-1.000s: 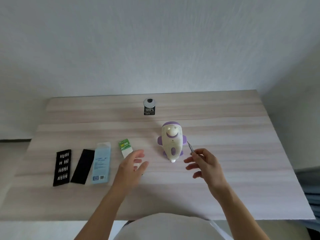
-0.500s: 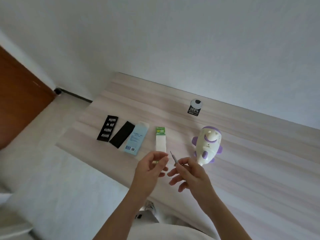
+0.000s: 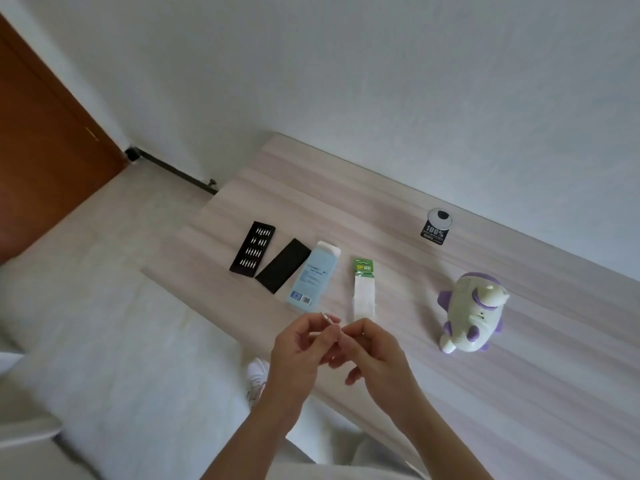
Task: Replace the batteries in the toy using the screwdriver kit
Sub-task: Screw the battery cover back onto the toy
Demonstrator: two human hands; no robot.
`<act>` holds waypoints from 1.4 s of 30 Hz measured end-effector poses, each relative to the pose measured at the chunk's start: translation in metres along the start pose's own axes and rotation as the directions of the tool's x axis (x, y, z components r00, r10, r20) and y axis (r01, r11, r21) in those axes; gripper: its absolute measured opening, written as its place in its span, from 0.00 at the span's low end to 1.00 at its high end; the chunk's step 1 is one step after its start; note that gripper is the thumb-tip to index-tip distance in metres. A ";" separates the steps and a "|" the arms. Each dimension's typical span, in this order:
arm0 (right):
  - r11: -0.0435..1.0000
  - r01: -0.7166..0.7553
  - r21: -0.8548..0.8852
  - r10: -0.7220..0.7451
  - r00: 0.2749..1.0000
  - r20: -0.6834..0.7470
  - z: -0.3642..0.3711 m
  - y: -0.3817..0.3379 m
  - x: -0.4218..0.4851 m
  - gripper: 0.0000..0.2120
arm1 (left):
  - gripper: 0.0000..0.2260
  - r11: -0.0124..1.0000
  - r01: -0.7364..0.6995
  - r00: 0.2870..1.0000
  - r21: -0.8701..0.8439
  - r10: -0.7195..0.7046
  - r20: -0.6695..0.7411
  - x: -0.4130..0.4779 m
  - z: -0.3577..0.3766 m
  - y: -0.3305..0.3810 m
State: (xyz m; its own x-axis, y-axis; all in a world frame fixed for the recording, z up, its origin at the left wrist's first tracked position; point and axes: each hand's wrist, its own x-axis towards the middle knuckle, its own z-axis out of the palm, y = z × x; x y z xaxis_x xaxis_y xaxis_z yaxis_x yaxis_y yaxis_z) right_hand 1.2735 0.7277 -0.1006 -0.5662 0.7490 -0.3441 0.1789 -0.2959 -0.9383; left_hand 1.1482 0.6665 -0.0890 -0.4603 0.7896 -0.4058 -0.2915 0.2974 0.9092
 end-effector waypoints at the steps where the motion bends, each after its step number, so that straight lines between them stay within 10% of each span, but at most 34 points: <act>1: 1.000 0.002 -0.018 -0.003 1.000 -0.015 0.008 -0.001 0.007 0.05 | 0.06 0.999 0.017 1.000 -0.027 -0.017 0.014 0.006 -0.008 0.002; 14: 0.967 -0.035 -0.254 -0.041 0.956 -0.291 0.135 -0.049 0.135 0.03 | 0.05 0.995 0.095 0.966 -0.003 -0.092 0.243 0.135 -0.162 0.054; 42: 0.946 0.033 0.323 0.184 0.764 -0.618 0.140 -0.092 0.181 0.05 | 0.03 0.718 -0.512 0.835 0.472 0.284 0.472 0.218 -0.168 0.081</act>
State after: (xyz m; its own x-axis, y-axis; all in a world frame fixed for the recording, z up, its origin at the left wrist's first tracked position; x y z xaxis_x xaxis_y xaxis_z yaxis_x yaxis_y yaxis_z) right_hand 1.0420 0.8078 -0.0718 0.0975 0.8842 -0.4568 -0.1099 -0.4466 -0.8879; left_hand 0.8837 0.7729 -0.1198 -0.0713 0.9968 -0.0363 0.4223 0.0631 0.9042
